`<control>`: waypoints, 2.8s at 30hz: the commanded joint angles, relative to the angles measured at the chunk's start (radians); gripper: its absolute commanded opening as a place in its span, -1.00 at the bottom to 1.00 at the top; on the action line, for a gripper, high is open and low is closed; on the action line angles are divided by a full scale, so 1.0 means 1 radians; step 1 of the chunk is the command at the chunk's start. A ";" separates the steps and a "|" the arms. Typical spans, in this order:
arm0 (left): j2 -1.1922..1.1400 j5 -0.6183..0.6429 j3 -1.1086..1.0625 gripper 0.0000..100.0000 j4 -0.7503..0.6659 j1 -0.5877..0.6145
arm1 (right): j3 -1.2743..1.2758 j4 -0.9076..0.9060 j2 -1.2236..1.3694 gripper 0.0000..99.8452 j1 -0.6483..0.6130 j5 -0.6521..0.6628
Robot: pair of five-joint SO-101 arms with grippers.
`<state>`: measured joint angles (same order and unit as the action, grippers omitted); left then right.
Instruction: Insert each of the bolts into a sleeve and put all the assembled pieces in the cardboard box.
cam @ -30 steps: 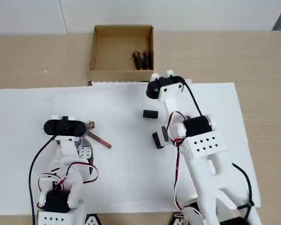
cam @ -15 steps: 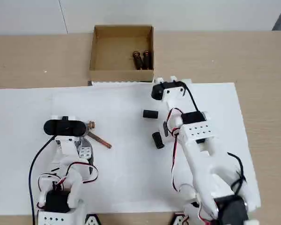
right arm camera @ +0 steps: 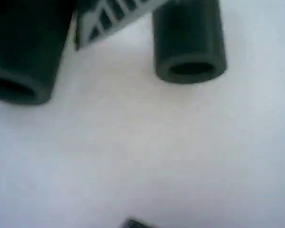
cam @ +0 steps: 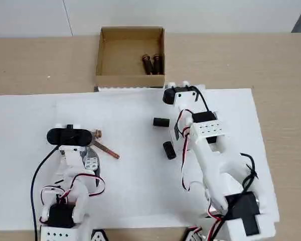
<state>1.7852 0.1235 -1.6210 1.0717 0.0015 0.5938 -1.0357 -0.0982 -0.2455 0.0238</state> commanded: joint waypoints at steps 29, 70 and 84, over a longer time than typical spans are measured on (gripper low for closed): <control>0.011 0.000 0.012 -0.99 -0.011 0.049 | -0.338 -0.390 -0.371 -0.99 -0.024 -0.012; -1.338 0.166 1.216 -0.99 0.428 0.115 | 0.101 -0.473 -0.858 -0.99 0.130 -0.091; -1.475 0.698 1.133 -0.99 0.448 0.226 | 0.233 -0.446 -1.064 -0.99 0.130 -0.092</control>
<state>0.3214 0.7848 -0.4902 1.5075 0.1918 0.8224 -1.5083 -1.1155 -0.1243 -0.0560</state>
